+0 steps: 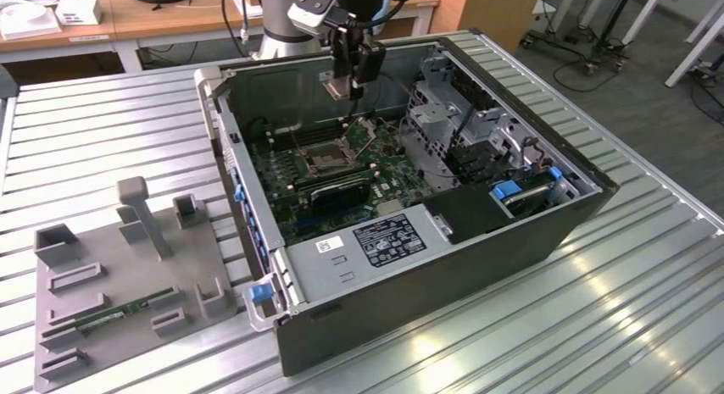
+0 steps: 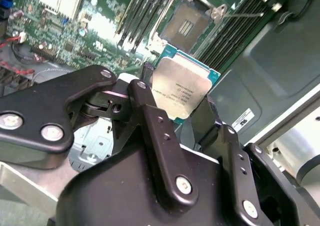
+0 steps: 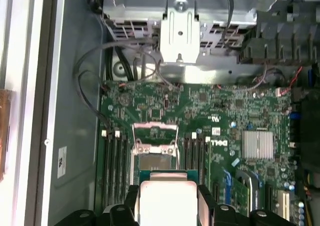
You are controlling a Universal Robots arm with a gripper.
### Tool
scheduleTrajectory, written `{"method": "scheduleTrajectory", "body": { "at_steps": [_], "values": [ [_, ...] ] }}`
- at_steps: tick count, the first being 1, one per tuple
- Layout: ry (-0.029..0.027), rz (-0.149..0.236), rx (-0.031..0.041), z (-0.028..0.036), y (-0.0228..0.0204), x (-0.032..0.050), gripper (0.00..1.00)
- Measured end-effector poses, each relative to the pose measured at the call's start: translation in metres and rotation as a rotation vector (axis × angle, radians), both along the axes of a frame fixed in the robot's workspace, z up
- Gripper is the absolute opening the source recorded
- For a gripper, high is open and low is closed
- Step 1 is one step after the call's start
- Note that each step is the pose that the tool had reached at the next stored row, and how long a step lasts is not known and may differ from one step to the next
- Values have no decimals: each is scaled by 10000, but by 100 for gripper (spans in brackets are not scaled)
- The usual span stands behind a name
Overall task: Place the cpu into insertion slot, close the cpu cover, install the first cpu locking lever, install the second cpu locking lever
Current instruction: 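Place the cpu into insertion slot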
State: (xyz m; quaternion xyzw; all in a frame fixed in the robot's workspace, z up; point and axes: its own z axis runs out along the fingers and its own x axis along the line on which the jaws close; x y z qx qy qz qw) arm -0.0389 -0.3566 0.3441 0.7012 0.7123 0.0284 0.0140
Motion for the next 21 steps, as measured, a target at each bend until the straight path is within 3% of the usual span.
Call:
{"method": "scheduleTrajectory", "body": {
  "at_steps": [1, 6, 10, 21],
  "values": [
    [109, 0, 1, -1, 0, 0, 55],
    [168, 0, -1, 0, 0, 0, 55],
    [172, 0, 0, -25, 0, -4, 55],
    [171, -6, 0, -215, 0, -19, 55]
  ]
}}
